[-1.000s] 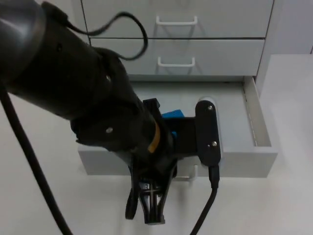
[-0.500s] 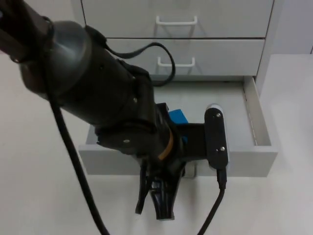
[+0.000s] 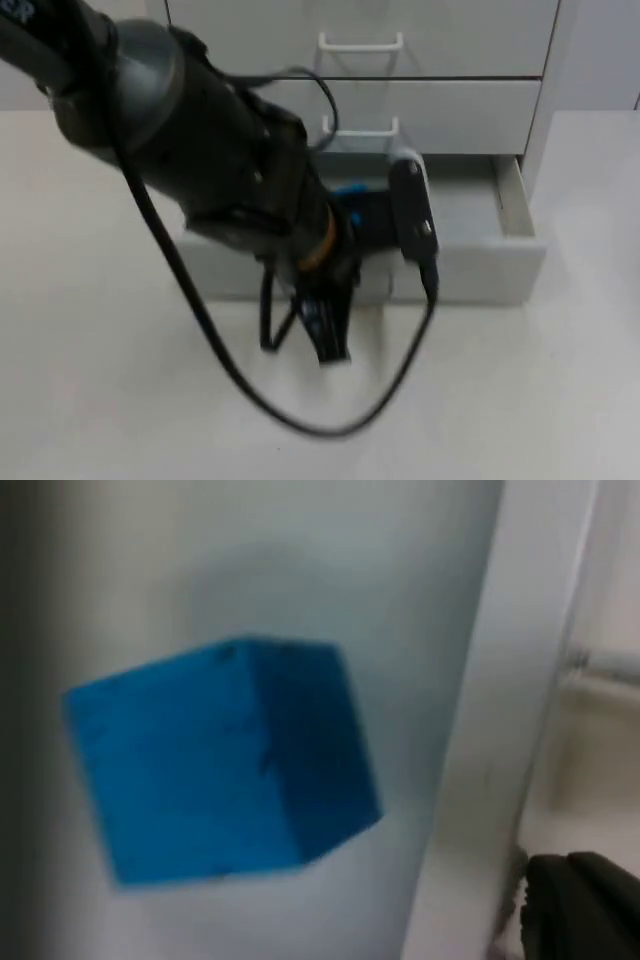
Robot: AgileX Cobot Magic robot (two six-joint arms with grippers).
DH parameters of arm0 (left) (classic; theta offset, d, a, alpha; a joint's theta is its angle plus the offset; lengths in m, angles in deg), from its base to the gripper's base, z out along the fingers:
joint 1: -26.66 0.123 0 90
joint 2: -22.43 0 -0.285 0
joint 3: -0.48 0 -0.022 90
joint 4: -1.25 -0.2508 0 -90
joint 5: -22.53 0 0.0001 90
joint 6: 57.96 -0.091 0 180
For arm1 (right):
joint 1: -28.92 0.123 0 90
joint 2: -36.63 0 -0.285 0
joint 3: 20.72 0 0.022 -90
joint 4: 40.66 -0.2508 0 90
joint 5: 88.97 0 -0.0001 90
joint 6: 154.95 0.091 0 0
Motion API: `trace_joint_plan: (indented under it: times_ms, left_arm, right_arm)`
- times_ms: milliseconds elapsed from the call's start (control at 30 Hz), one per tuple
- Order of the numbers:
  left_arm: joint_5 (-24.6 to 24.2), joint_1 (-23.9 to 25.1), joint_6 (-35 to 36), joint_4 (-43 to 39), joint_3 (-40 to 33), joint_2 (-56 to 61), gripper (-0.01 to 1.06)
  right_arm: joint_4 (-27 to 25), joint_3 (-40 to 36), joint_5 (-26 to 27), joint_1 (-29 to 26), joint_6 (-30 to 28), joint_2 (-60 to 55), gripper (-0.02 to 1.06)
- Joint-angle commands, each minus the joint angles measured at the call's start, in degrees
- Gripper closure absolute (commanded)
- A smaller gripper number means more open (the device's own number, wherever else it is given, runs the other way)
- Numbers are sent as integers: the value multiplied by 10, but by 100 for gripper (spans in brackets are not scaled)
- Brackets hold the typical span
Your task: Open the drawer with the left hand, place the block into the drawer with the right hand, then close the drawer with the left hand.
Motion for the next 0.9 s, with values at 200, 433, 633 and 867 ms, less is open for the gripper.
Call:
trace_joint_plan:
  times_ms: [200,433,633,867]
  left_arm:
    - [-19,29,176,-221,51,-22,105]
    - [-75,41,313,-326,104,-67,105]
    - [-118,52,341,-326,161,-106,105]
    - [-154,45,340,-301,170,-110,105]
  right_arm:
    - [-2,-2,3,-2,-6,6,20]
    - [-12,-2,11,-2,-6,6,20]
    - [-12,-2,18,-2,-6,6,20]
    - [-12,-2,18,-2,-7,6,20]
